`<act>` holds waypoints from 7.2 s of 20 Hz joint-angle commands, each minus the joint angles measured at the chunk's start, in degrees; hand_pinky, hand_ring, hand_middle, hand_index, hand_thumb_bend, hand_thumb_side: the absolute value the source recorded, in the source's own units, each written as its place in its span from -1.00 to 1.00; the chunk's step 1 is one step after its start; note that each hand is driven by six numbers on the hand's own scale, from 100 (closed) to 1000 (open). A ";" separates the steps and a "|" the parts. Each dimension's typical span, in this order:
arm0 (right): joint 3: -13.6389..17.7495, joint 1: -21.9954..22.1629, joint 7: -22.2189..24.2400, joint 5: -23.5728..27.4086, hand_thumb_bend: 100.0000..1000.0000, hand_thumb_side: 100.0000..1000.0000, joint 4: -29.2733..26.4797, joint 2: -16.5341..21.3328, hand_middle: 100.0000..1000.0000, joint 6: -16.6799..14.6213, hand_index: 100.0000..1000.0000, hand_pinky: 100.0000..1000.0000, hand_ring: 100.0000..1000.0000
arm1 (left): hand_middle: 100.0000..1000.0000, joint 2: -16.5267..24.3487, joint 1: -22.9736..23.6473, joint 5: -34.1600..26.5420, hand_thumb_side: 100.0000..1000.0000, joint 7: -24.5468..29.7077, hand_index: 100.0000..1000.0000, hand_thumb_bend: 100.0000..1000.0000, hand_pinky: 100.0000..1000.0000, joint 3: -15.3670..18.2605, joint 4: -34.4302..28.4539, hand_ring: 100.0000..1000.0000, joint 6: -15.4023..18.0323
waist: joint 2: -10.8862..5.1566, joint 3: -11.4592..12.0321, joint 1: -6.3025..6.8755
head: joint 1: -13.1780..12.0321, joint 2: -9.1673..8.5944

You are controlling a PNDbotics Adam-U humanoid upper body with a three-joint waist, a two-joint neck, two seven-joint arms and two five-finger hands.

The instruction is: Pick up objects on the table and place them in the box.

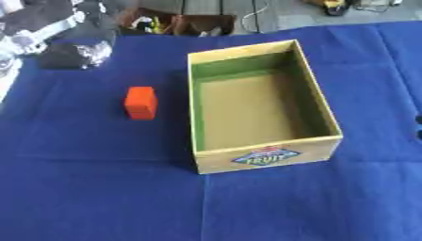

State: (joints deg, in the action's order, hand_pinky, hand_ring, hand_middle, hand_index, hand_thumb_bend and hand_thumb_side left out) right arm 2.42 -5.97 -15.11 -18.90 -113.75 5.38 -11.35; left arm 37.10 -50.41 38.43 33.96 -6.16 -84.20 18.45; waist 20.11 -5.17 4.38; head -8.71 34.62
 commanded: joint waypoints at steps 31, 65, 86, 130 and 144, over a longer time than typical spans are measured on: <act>-1.09 0.21 1.29 -2.37 -1.00 0.96 -0.84 0.88 0.32 0.13 0.87 0.59 0.91 | 0.95 -1.19 -11.21 17.15 0.88 18.00 1.00 0.20 0.45 -7.87 24.10 0.78 17.47 | 0.00 -1.48 1.18 | 0.24 -0.87; -1.19 -0.14 1.90 -3.31 -1.00 0.95 -0.84 -0.28 0.30 0.74 0.86 0.59 0.91 | 0.50 -2.77 -8.31 12.31 0.55 18.00 1.00 -0.18 0.15 -8.92 22.87 0.46 17.01 | 1.31 -1.79 0.73 | 0.26 -1.68; -1.00 -0.02 1.41 -3.03 -1.00 0.95 -0.84 -0.22 0.29 0.88 0.85 0.60 0.90 | -0.32 -2.26 -8.69 17.87 -0.68 11.34 0.17 -1.00 -0.65 -6.80 18.68 -0.21 10.09 | 0.96 -1.73 0.62 | 0.43 -1.56; -1.00 0.16 2.29 -1.32 -1.00 0.96 -0.84 0.47 0.30 0.89 0.86 0.61 0.91 | -0.48 -20.44 -19.56 8.79 -0.63 -0.30 0.00 -1.00 -0.96 -6.22 9.31 -0.43 -1.26 | -0.74 -3.05 1.49 | -1.92 0.53; -1.03 -0.50 2.76 -1.69 -1.00 0.98 -0.84 -0.02 0.30 1.50 0.87 0.62 0.92 | -0.44 -25.91 -17.47 16.91 -0.67 -2.85 0.04 -1.00 -0.89 -8.52 22.80 -0.36 2.69 | 0.10 -3.88 2.04 | -1.66 -0.16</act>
State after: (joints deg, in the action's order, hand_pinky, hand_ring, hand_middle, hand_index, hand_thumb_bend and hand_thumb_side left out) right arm 1.39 -6.07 -12.44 -20.55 -113.75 5.26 -9.93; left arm 11.02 -66.95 54.55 31.40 -14.63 -61.61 20.55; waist 21.29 -9.00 6.67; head -10.40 35.09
